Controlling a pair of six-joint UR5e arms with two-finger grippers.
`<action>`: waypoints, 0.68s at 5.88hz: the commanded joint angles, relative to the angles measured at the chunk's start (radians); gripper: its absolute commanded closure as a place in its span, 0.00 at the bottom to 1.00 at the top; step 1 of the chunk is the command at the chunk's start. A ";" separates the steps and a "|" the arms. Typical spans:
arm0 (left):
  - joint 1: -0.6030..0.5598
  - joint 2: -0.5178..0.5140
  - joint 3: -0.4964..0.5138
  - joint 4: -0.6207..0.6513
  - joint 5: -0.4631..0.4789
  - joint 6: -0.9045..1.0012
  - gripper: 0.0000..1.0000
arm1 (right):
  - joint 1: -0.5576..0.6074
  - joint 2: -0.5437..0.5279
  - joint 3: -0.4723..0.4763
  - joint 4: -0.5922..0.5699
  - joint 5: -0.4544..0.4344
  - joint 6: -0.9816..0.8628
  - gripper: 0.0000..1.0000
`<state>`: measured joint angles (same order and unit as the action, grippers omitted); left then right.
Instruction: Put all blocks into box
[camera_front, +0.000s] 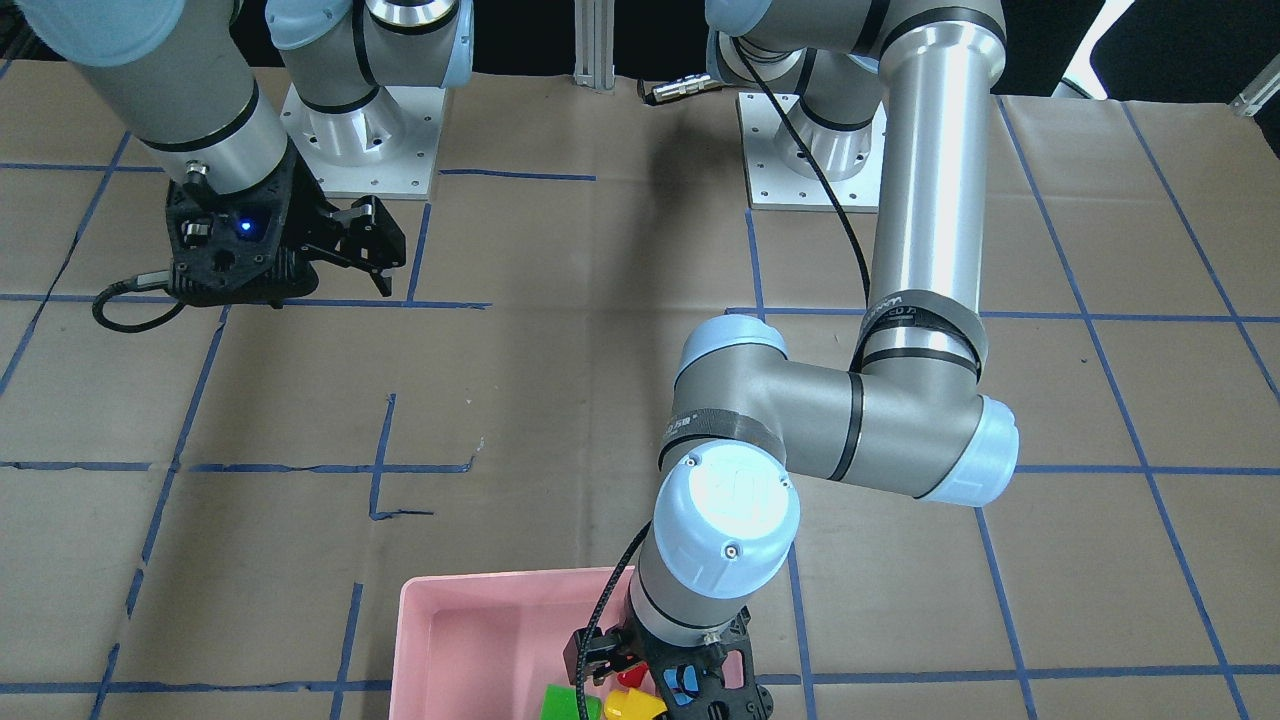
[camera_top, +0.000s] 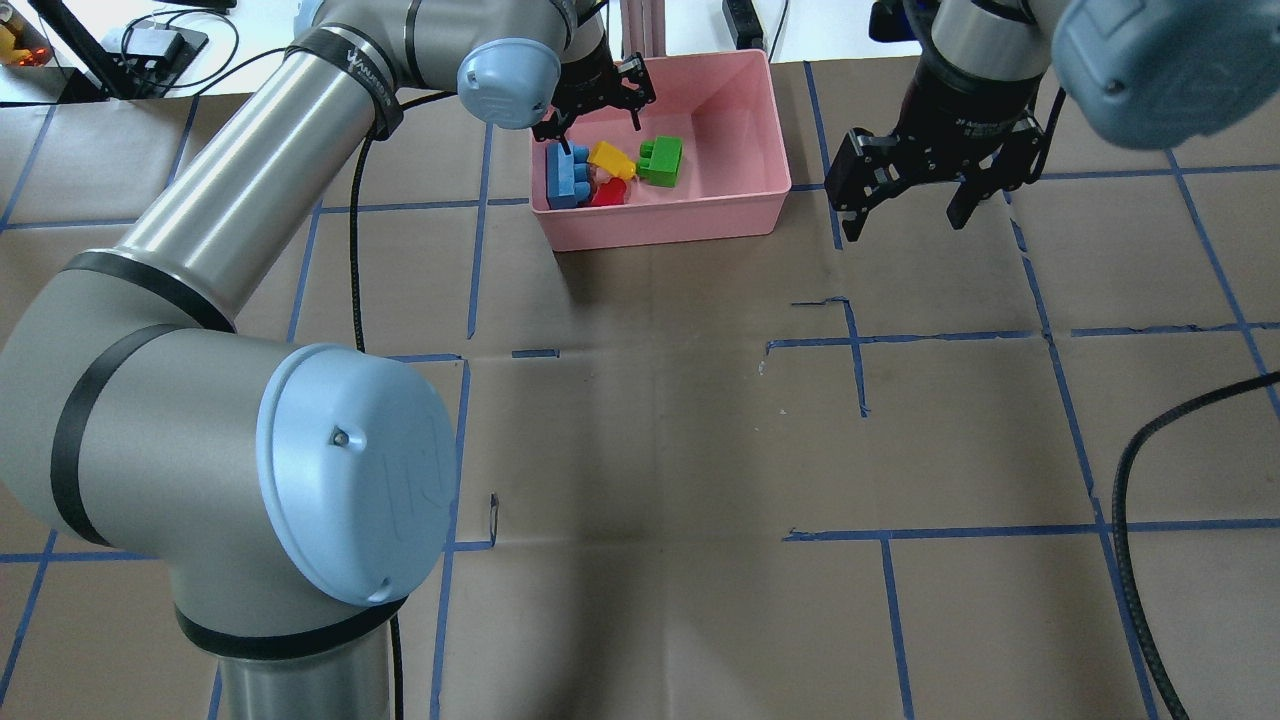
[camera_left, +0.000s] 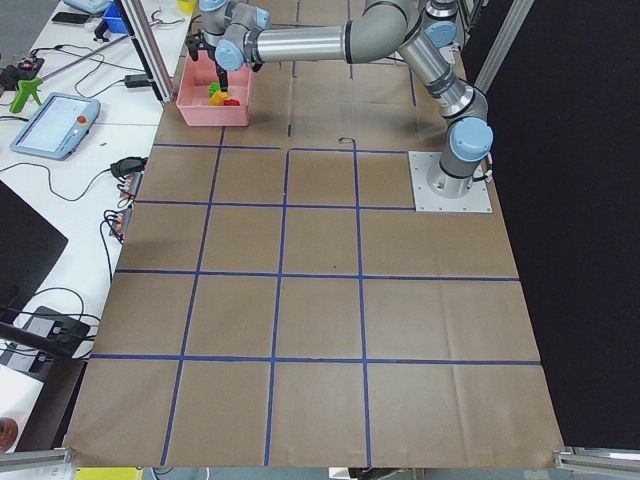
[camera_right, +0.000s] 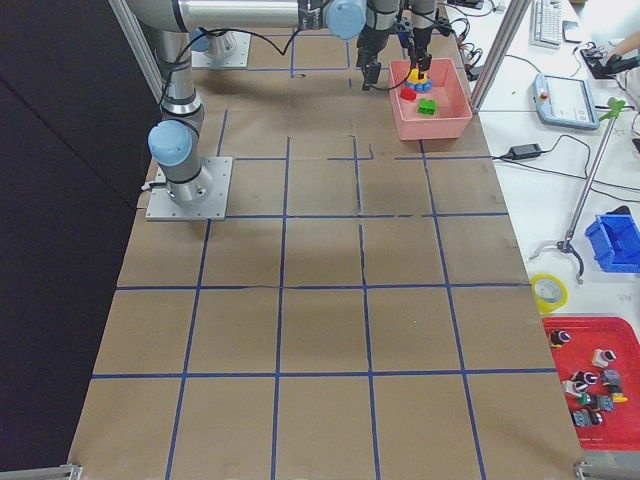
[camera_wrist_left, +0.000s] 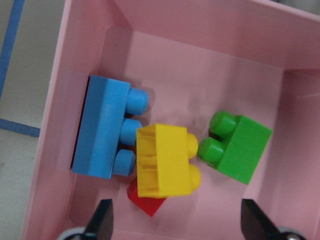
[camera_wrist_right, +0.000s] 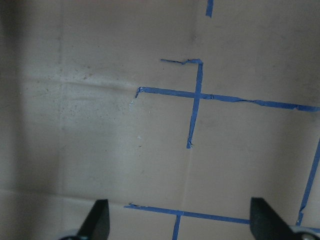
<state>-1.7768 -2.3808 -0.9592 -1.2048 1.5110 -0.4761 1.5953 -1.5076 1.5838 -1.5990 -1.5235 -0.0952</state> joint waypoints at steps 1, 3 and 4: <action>0.022 0.073 0.002 -0.022 -0.003 0.019 0.00 | 0.002 -0.049 0.082 -0.053 -0.006 0.009 0.00; 0.113 0.185 -0.026 -0.187 0.000 0.202 0.00 | 0.002 -0.051 0.087 -0.111 -0.007 0.015 0.00; 0.153 0.268 -0.050 -0.311 0.005 0.280 0.00 | 0.002 -0.059 0.088 -0.113 -0.009 0.018 0.00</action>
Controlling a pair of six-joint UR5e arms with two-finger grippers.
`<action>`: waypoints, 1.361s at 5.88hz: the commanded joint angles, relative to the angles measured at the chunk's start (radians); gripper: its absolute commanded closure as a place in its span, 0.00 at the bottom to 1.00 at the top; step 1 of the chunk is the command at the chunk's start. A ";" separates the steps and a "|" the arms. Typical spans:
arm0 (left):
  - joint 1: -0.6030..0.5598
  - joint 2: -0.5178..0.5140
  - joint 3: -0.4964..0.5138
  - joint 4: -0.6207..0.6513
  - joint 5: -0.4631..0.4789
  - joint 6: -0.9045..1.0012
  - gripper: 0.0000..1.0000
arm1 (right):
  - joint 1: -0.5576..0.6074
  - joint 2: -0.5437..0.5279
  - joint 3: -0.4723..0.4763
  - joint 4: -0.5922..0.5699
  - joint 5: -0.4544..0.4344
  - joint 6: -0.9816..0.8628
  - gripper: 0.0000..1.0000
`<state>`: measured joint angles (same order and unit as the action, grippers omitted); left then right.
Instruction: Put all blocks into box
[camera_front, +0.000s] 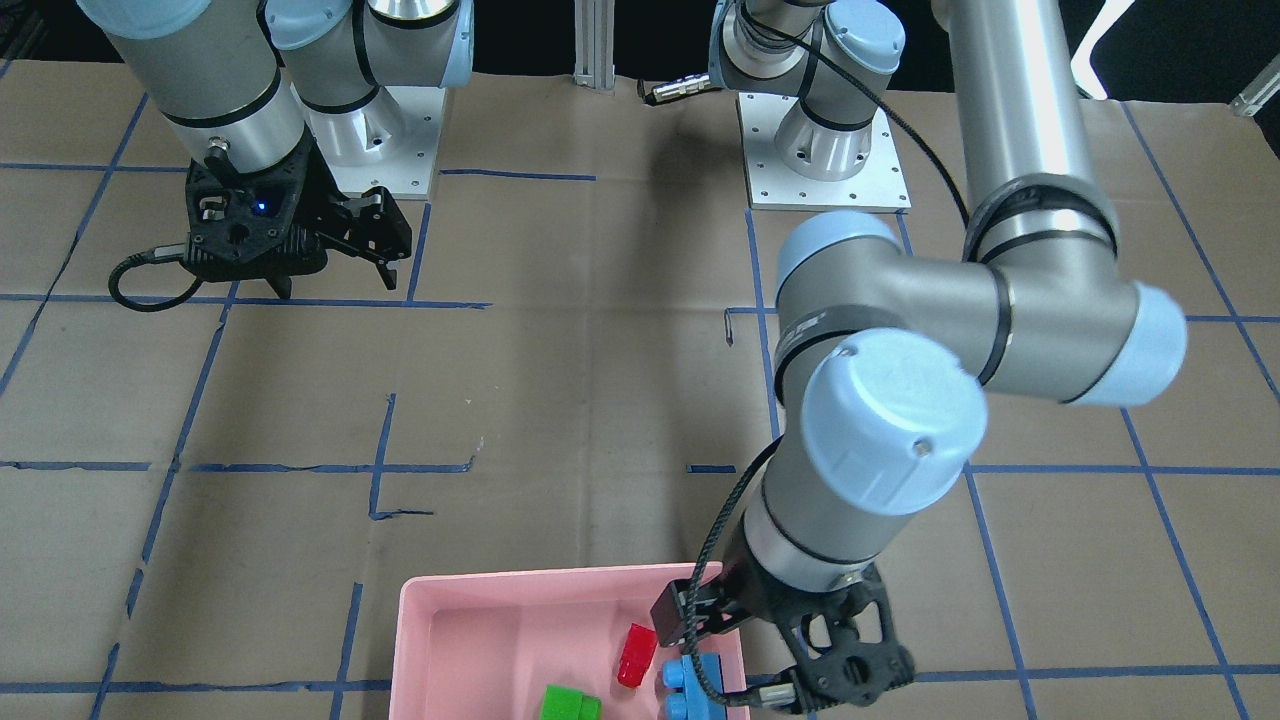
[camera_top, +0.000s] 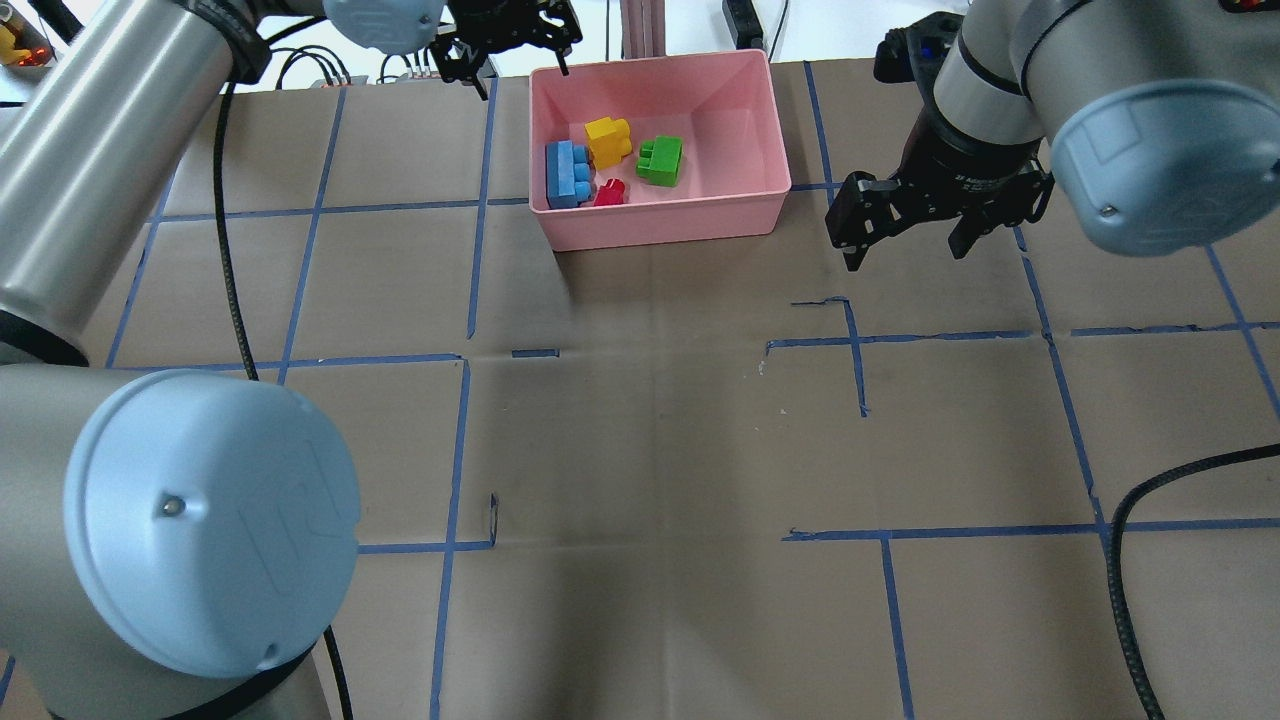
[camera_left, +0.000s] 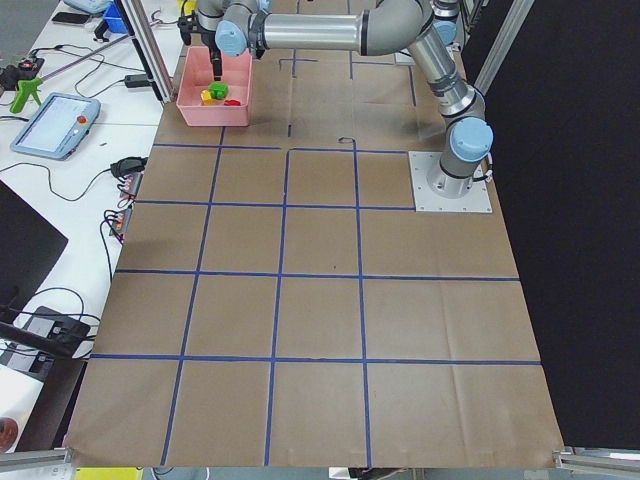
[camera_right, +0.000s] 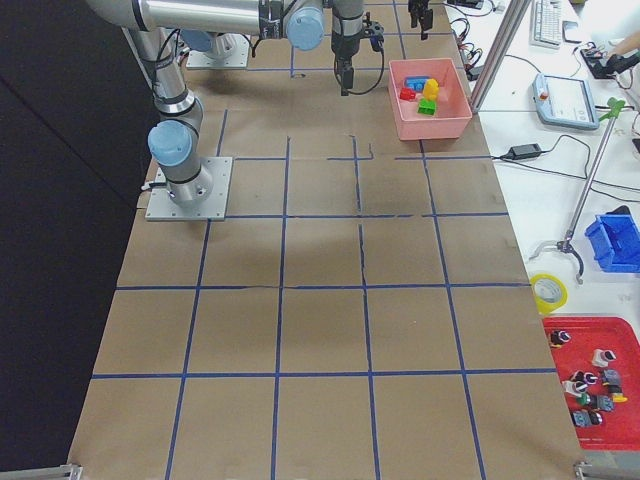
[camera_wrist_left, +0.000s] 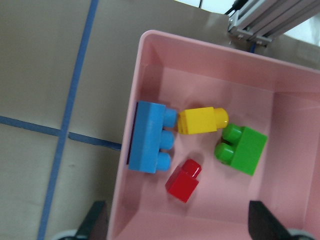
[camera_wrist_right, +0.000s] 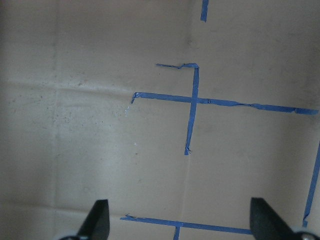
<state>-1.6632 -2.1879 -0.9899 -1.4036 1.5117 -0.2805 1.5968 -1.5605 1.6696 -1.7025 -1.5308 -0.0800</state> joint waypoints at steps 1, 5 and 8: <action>0.077 0.161 -0.083 -0.197 0.007 0.174 0.00 | -0.001 -0.013 0.004 -0.002 -0.008 0.021 0.00; 0.146 0.540 -0.474 -0.203 0.008 0.324 0.00 | -0.002 -0.009 0.004 -0.009 -0.083 0.035 0.00; 0.120 0.579 -0.513 -0.206 0.033 0.325 0.00 | -0.002 -0.006 0.004 -0.008 -0.081 0.049 0.00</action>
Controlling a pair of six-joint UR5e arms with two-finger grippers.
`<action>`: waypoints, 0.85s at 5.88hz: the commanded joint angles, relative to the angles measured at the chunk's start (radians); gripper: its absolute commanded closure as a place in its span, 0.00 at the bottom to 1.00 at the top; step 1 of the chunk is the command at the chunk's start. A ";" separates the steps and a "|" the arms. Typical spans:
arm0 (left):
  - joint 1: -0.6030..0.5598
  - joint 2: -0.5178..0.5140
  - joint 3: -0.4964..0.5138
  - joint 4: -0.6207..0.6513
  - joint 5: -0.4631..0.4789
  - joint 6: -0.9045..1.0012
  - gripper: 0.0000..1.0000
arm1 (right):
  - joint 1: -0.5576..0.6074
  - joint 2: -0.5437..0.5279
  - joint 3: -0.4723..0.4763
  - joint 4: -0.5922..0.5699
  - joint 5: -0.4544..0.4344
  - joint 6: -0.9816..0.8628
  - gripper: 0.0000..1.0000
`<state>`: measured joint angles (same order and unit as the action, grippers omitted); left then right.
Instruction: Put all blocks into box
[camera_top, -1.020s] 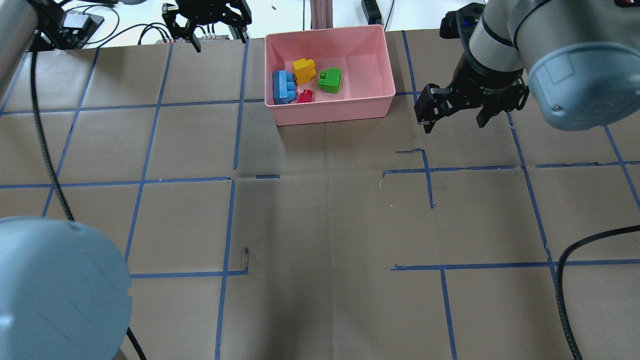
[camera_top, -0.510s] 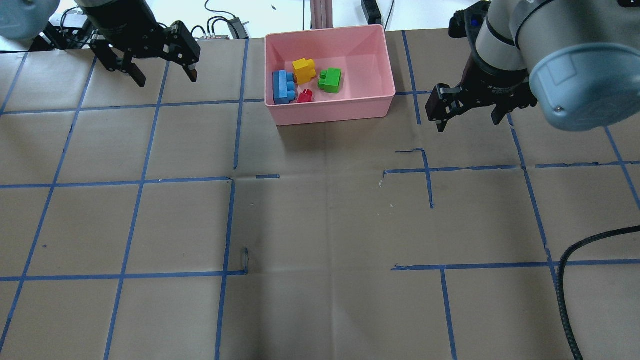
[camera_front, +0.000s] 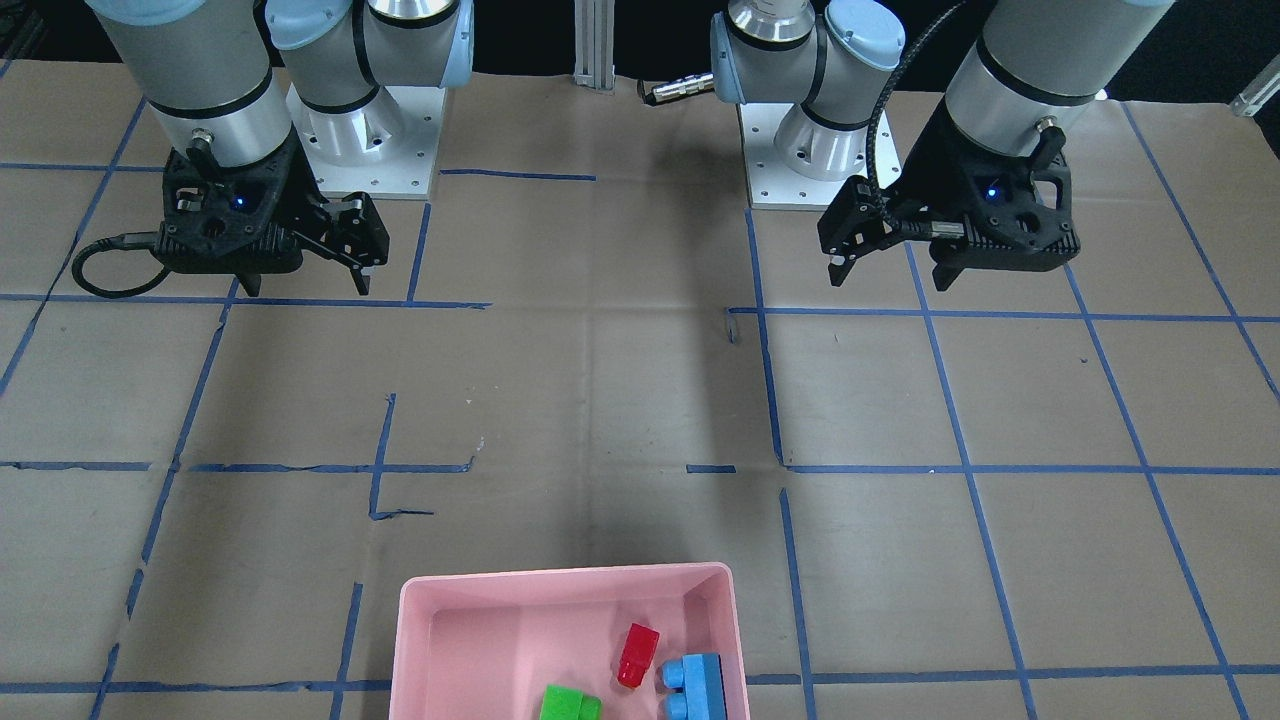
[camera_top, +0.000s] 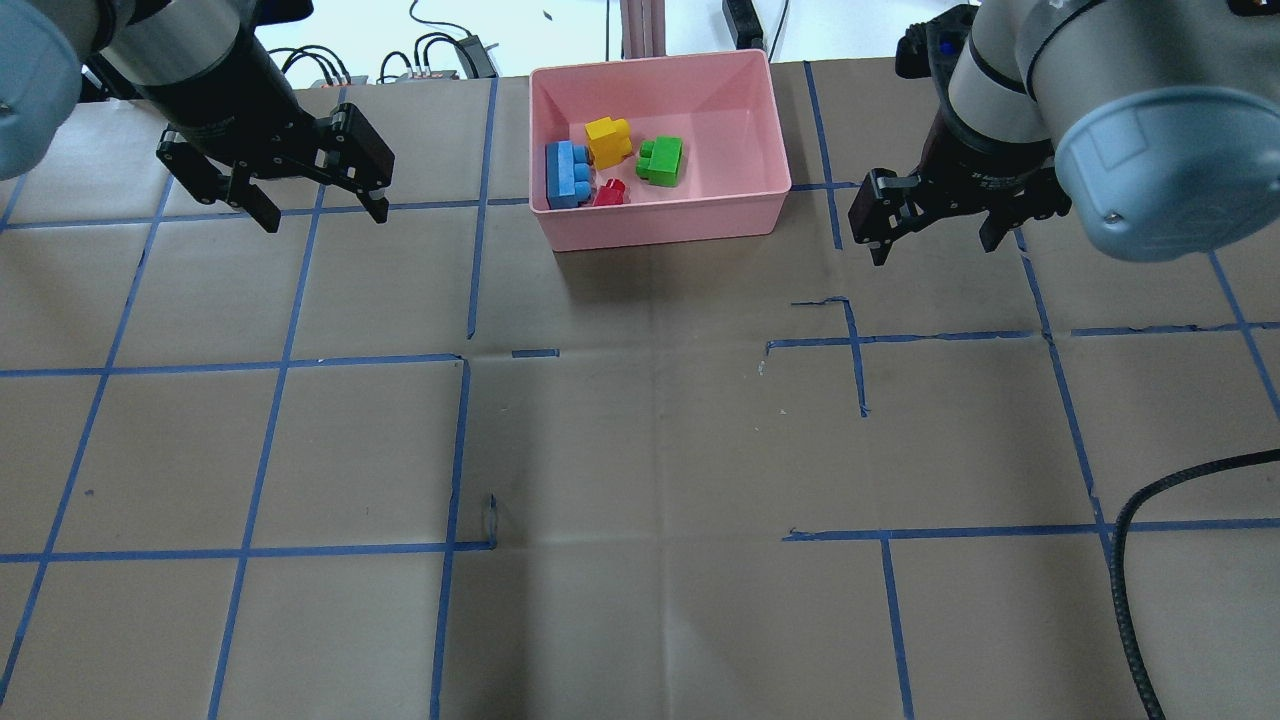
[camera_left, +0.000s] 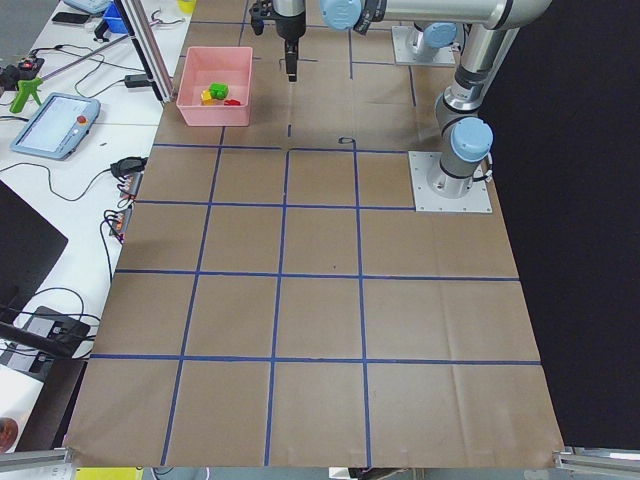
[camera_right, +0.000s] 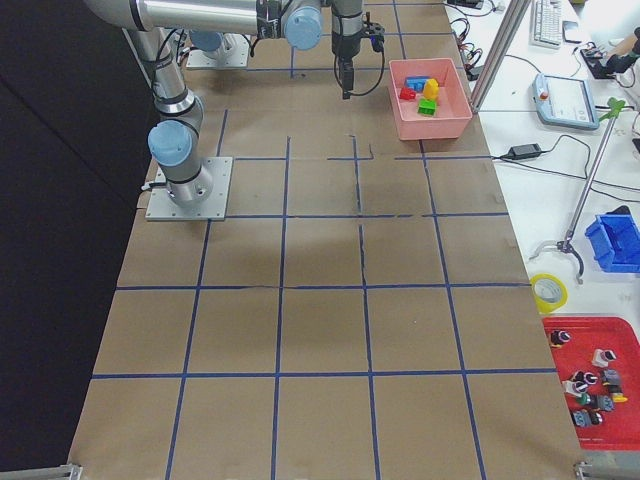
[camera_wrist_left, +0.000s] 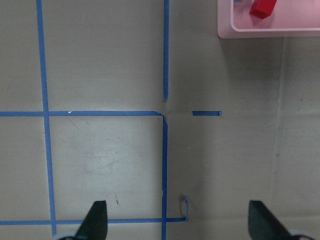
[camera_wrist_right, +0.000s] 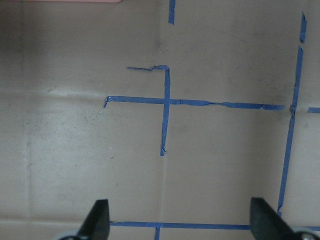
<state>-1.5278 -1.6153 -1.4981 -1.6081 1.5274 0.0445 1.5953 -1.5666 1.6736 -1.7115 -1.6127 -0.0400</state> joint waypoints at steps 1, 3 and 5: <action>-0.062 -0.001 0.005 0.005 0.078 -0.008 0.00 | 0.000 -0.001 0.000 0.003 0.001 0.015 0.00; -0.065 -0.003 0.012 0.005 0.074 -0.015 0.00 | 0.000 0.000 -0.002 0.001 0.001 0.015 0.00; -0.058 0.001 0.015 0.007 0.039 -0.008 0.00 | -0.005 0.002 0.000 0.001 0.001 0.015 0.00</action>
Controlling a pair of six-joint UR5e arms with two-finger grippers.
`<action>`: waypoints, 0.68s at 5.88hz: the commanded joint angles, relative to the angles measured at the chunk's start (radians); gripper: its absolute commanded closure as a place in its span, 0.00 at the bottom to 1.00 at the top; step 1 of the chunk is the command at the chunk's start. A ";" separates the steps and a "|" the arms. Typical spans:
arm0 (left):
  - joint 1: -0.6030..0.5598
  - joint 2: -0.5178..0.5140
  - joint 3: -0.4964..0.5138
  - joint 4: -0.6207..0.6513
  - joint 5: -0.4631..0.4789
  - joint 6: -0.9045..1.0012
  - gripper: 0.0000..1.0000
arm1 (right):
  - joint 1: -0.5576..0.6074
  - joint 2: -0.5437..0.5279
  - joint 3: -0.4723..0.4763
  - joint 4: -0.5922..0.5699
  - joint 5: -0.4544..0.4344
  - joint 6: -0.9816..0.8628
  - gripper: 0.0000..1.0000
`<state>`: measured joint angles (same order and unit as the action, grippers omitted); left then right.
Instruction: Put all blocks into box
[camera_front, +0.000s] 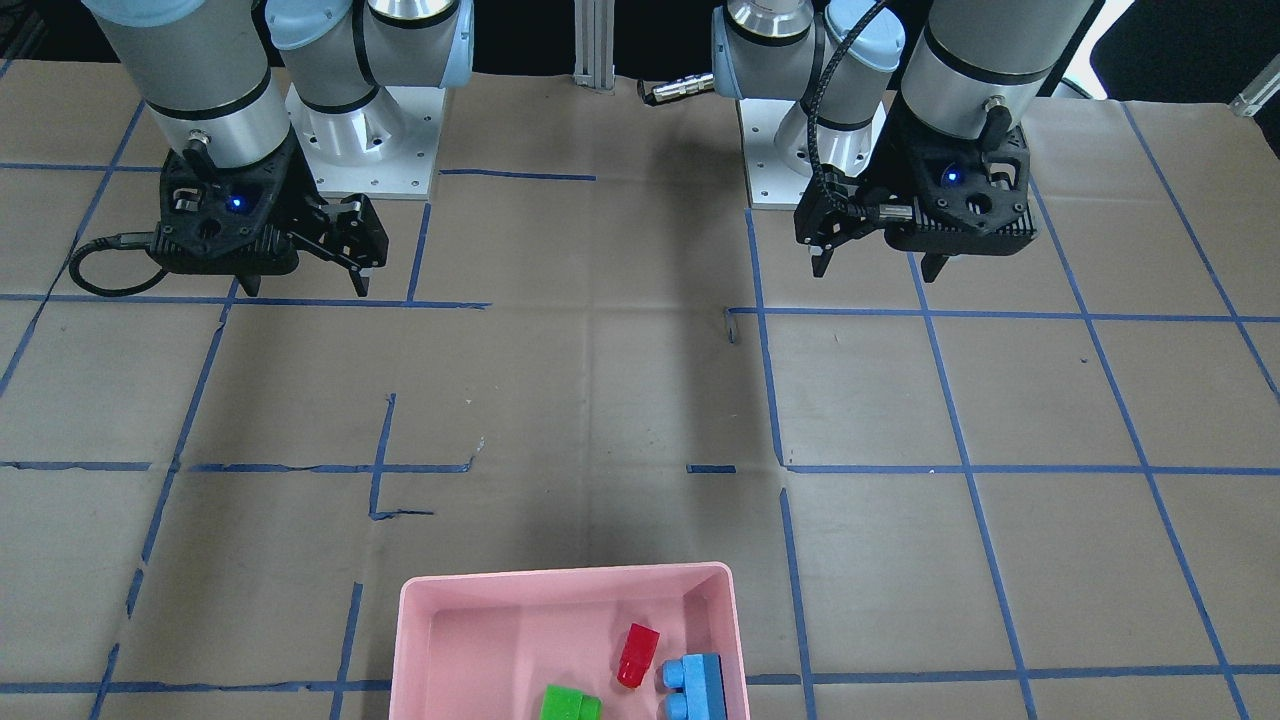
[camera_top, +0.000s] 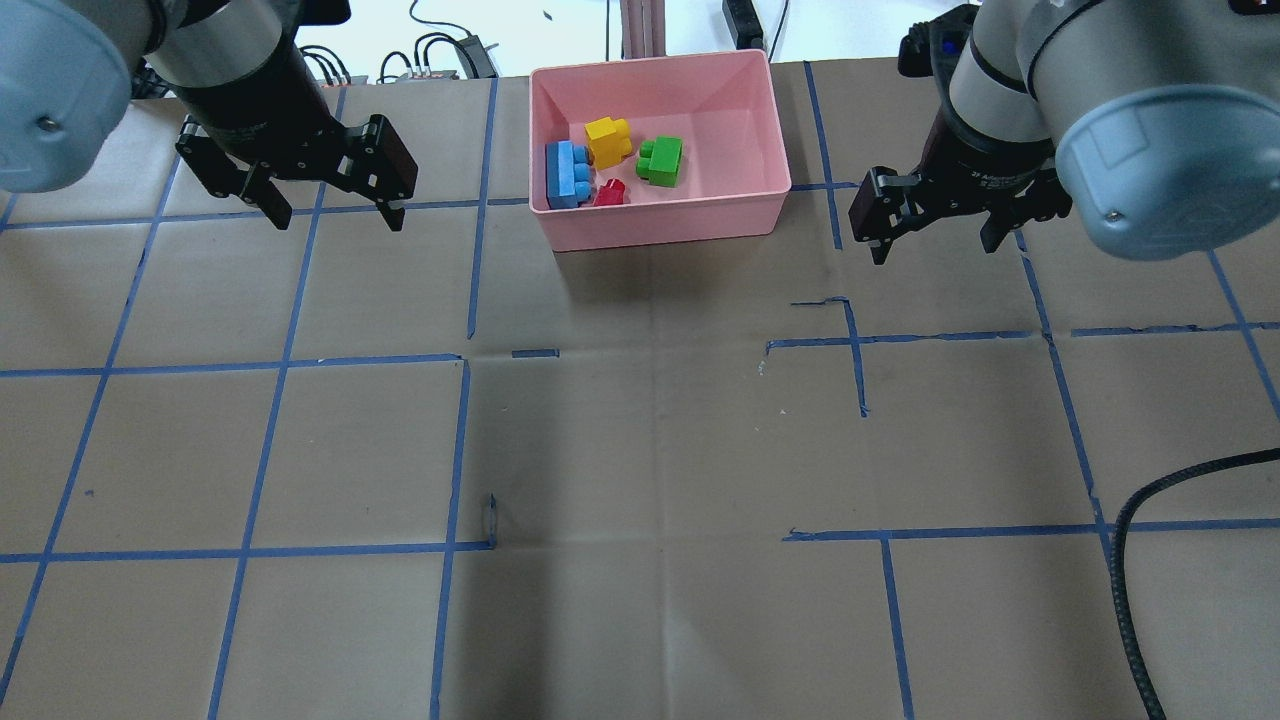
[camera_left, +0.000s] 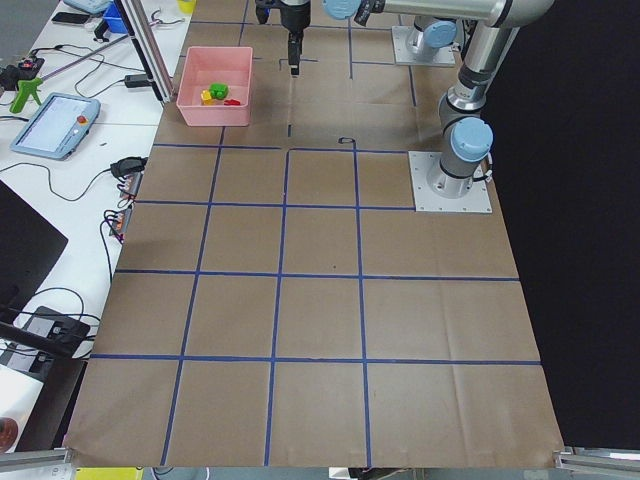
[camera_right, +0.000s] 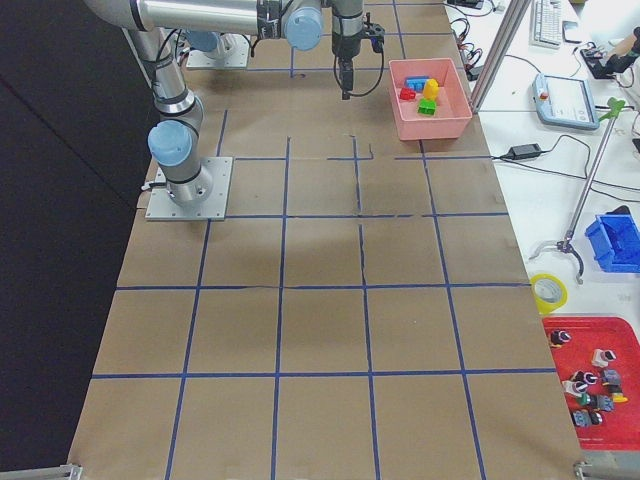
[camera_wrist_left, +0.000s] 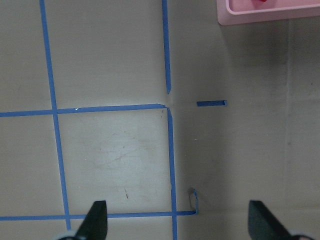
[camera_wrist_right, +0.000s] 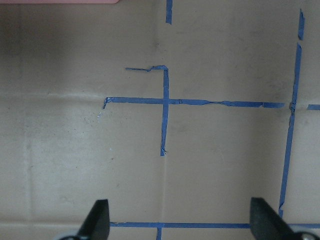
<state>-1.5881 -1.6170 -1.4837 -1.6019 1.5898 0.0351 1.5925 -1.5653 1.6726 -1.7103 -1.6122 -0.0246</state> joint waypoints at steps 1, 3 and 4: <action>0.000 0.006 -0.003 0.000 -0.024 0.000 0.00 | -0.002 0.001 0.001 0.000 0.000 0.000 0.00; 0.005 0.008 -0.009 0.000 -0.022 0.005 0.00 | -0.002 -0.001 0.001 0.000 0.002 0.000 0.00; 0.026 0.009 -0.009 0.000 -0.025 0.008 0.00 | -0.002 -0.001 0.001 0.000 0.002 0.000 0.00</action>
<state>-1.5766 -1.6088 -1.4917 -1.6015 1.5665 0.0401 1.5908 -1.5657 1.6736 -1.7104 -1.6111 -0.0246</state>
